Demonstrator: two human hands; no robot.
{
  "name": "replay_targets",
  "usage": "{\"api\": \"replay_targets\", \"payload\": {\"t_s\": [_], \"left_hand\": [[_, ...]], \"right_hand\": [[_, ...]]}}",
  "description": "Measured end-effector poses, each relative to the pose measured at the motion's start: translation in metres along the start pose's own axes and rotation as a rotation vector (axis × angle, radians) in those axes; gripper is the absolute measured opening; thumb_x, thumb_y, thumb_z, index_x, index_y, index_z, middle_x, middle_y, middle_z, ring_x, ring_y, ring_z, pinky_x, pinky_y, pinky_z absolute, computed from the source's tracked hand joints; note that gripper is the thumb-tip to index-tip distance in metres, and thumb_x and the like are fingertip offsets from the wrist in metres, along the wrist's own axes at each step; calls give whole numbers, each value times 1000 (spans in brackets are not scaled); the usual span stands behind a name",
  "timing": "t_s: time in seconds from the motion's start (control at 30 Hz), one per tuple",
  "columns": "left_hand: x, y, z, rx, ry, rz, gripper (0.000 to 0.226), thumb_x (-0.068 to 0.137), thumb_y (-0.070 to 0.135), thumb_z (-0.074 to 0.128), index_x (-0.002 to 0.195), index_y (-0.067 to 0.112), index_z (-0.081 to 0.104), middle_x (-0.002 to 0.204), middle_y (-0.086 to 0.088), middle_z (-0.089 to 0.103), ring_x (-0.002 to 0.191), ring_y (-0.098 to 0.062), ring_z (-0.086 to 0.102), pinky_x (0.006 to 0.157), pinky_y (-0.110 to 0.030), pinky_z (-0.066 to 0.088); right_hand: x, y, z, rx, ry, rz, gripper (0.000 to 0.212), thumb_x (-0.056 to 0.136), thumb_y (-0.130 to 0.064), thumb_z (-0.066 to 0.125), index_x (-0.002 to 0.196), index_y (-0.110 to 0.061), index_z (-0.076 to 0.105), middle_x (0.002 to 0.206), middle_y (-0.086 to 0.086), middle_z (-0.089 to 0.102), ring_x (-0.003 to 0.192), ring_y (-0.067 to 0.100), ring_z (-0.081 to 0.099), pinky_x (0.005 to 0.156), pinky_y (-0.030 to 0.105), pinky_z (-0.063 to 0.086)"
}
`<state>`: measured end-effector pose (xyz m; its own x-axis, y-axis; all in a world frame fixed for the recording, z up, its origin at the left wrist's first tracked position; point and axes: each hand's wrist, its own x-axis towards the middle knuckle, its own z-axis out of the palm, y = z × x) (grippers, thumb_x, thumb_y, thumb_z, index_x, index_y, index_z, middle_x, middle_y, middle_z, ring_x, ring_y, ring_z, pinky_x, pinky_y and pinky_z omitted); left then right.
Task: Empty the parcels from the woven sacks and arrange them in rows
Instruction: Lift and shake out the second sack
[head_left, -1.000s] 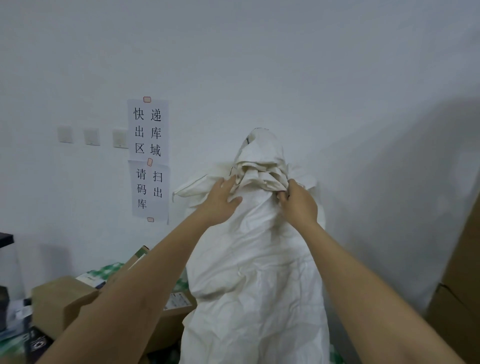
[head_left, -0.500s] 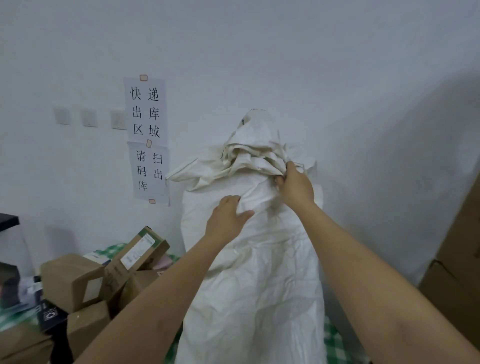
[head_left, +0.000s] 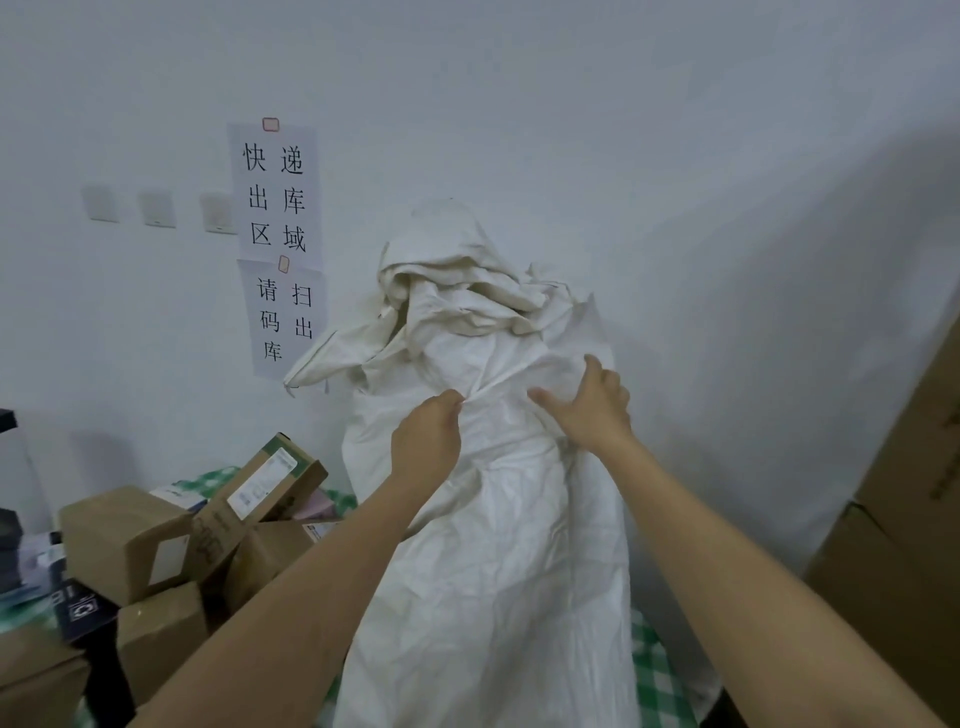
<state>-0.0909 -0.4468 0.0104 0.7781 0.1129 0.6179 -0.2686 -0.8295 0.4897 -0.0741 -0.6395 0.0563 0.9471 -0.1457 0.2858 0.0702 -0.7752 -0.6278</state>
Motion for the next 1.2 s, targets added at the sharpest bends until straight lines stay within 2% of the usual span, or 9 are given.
{"api": "replay_targets", "payload": {"t_s": [0.13,0.27,0.37,0.57,0.67,0.73,0.87,1.03,1.2], "left_hand": [[-2,-4,-1,-20,-13,11,27,102,19,36,101,8,61,84,-8,63,78,-25,58,62,-31,36],[-4,-11,-2,-142,-27,-4,27,102,20,39,107,11,65,99,-4,67,90,-20,61,76,-31,46],[-5,-18,0,-236,-30,-23,25,101,17,43,107,12,67,107,0,68,97,-16,61,82,-25,45],[-5,-27,6,-292,-173,-83,24,100,18,45,109,13,66,113,5,66,101,-11,59,83,-13,40],[-9,-33,5,-394,-115,-136,21,99,15,46,108,14,65,112,6,64,103,-8,56,77,-1,35],[-13,-42,7,-439,-19,-215,20,99,16,46,111,13,62,115,1,62,109,-14,55,84,-8,37],[-18,-63,12,-504,7,-511,44,95,38,53,134,18,46,141,-8,43,128,-26,43,107,-44,37],[-26,-58,13,-326,-117,-761,99,84,62,54,153,18,-2,160,-11,-9,146,-34,-1,114,-55,2],[-21,-65,14,-374,-169,-942,100,86,66,46,153,9,-1,159,-16,3,145,-39,1,114,-52,1]], "right_hand": [[0,15,22,-97,-118,115,102,82,-51,69,153,-14,6,156,10,2,137,37,23,106,44,35],[1,19,31,-277,-46,60,77,88,-38,64,146,-15,19,145,14,18,123,36,37,94,43,43],[3,22,33,-503,7,-14,48,94,-28,56,134,-14,35,134,13,35,116,33,43,81,36,39],[3,37,49,-309,-33,-53,25,97,-13,43,120,-6,47,114,14,58,99,32,58,75,36,44],[2,38,45,-272,-43,-42,25,96,-18,48,120,-10,50,118,8,59,102,27,58,80,36,47],[-1,42,42,-234,-39,-14,27,94,-14,49,120,-14,51,118,5,59,101,25,58,78,34,46],[-10,49,42,-153,8,13,31,90,-8,46,119,-18,51,114,4,61,97,25,60,77,35,47],[-12,52,44,-115,32,21,30,89,-7,47,117,-17,51,113,6,61,95,26,61,76,35,49],[-11,52,47,-131,48,17,30,90,-5,45,116,-18,51,111,6,61,91,26,61,73,34,47]]}}
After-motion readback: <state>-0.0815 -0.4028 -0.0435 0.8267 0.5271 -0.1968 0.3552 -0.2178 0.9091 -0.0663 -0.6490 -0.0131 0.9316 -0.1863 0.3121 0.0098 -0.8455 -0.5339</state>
